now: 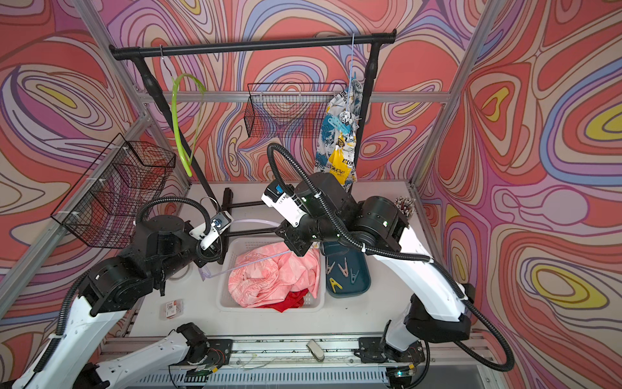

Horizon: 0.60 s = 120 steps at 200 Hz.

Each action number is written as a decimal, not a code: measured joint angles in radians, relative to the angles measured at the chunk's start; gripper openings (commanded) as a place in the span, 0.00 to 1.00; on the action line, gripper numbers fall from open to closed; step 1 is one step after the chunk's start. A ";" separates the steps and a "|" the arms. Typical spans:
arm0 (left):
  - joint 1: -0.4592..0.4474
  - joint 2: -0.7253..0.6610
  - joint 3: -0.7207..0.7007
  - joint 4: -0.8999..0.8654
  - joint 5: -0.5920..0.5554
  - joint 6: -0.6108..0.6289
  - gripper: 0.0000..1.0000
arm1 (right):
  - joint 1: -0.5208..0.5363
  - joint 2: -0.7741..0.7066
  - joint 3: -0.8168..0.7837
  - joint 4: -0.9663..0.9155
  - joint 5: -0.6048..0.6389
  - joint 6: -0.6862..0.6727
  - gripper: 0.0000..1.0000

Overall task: Remove the clothespins securing shorts to the hanger
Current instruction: Place the hanger on the clothesline.

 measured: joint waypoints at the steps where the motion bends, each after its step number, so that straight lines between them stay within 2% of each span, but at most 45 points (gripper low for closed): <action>1: 0.000 0.000 -0.001 0.002 0.001 -0.001 0.16 | 0.000 -0.001 -0.001 0.000 0.001 0.000 0.00; 18: 0.000 0.001 -0.015 0.054 0.022 -0.021 0.34 | 0.003 -0.023 -0.018 0.001 0.027 0.019 0.00; 38: -0.001 0.003 -0.015 0.116 0.031 -0.052 0.49 | 0.002 -0.051 -0.037 0.005 0.088 0.044 0.00; 47: -0.001 0.003 -0.015 0.142 0.024 -0.069 0.53 | 0.001 -0.063 -0.040 0.006 0.119 0.057 0.00; 91: -0.001 -0.007 0.003 0.222 -0.040 -0.147 0.55 | 0.001 -0.141 -0.031 0.011 0.252 0.115 0.00; 120: -0.001 -0.073 0.025 0.253 -0.112 -0.218 0.53 | 0.001 -0.181 -0.027 0.065 0.346 0.157 0.00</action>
